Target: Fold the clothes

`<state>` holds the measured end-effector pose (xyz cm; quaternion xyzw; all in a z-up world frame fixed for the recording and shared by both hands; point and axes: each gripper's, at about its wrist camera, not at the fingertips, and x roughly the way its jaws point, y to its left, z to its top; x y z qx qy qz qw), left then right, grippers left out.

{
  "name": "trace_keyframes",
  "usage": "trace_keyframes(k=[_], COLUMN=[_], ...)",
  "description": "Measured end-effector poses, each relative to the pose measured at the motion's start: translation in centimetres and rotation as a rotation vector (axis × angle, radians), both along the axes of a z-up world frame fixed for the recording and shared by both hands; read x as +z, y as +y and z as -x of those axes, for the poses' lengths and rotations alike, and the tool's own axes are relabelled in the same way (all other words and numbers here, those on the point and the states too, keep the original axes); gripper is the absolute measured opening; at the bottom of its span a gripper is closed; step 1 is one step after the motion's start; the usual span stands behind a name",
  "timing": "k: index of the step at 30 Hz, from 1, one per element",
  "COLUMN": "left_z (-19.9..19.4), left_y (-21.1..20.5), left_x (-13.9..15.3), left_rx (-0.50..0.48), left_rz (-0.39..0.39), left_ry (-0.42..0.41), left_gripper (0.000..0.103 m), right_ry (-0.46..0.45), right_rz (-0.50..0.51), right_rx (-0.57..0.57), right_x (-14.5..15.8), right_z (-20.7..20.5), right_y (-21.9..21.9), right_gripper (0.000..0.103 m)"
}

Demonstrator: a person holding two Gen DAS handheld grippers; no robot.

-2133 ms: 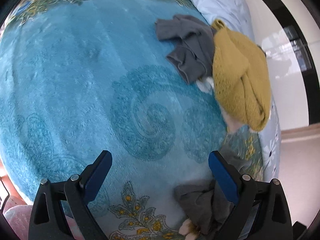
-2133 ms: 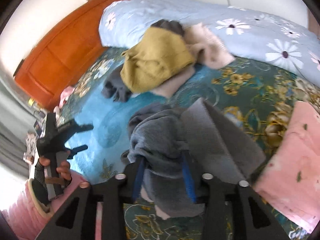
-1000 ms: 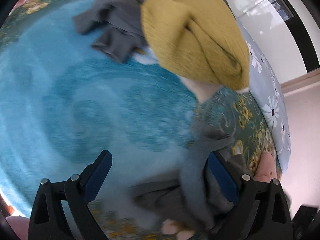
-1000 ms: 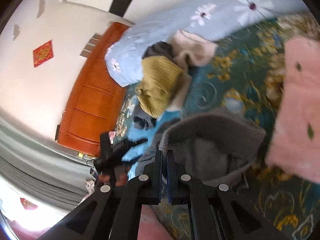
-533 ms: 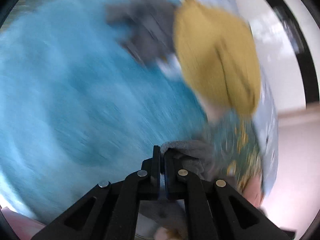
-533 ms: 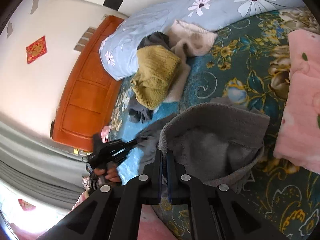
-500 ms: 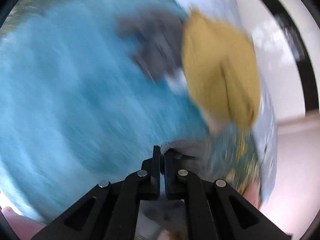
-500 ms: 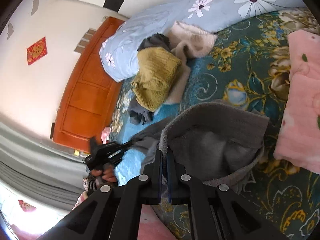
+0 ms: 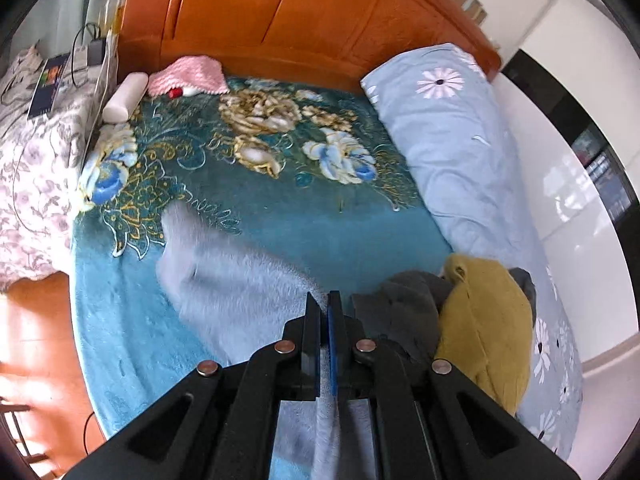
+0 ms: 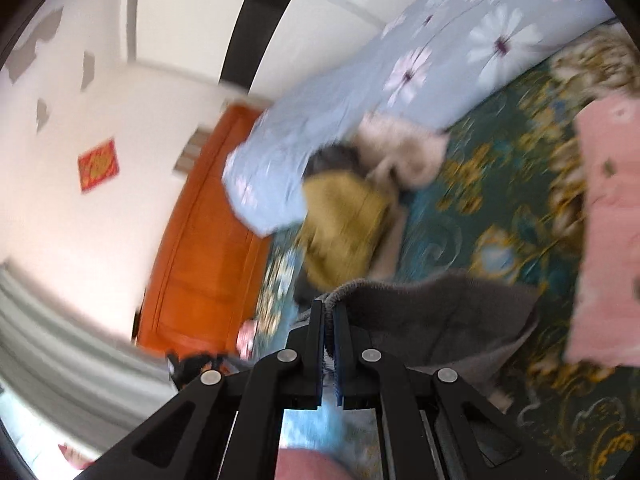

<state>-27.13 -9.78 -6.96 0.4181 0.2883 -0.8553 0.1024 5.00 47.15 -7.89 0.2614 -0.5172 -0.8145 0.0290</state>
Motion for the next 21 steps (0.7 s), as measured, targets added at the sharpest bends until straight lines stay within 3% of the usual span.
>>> trace_keyframes(k=[3,8,11,13,18,21], left_z=[1.7,5.5,5.7,4.7,1.1,-1.6], left_y=[-0.5,0.7,2.4,3.1,4.0,5.2], left_x=[-0.6,-3.6,-5.1,-5.6,-7.1,-8.9], left_rx=[0.011,-0.059,-0.104,-0.128,-0.121,-0.117], left_rz=[-0.018,-0.069,-0.067,-0.111,-0.201,-0.264], left_ry=[-0.025,-0.120,-0.166,-0.153,-0.161,-0.199], left_gripper=[0.003,0.007,0.035,0.051,0.057,0.057], right_ry=[-0.011,-0.094,-0.154,-0.188,-0.197,-0.240], right_rz=[0.027,0.013,0.006,0.000,-0.034,-0.095], right_rx=[-0.113,-0.157,-0.159,-0.179,-0.295,-0.287], right_x=[-0.2,-1.6,-2.8,-3.6,-3.7,-3.2], right_z=[-1.5,-1.1,0.0,0.3,-0.2,0.2], right_y=[2.6,3.6,3.3,3.6,5.8,5.8], right_gripper=[0.004,0.004,0.004,0.004,0.004,0.004])
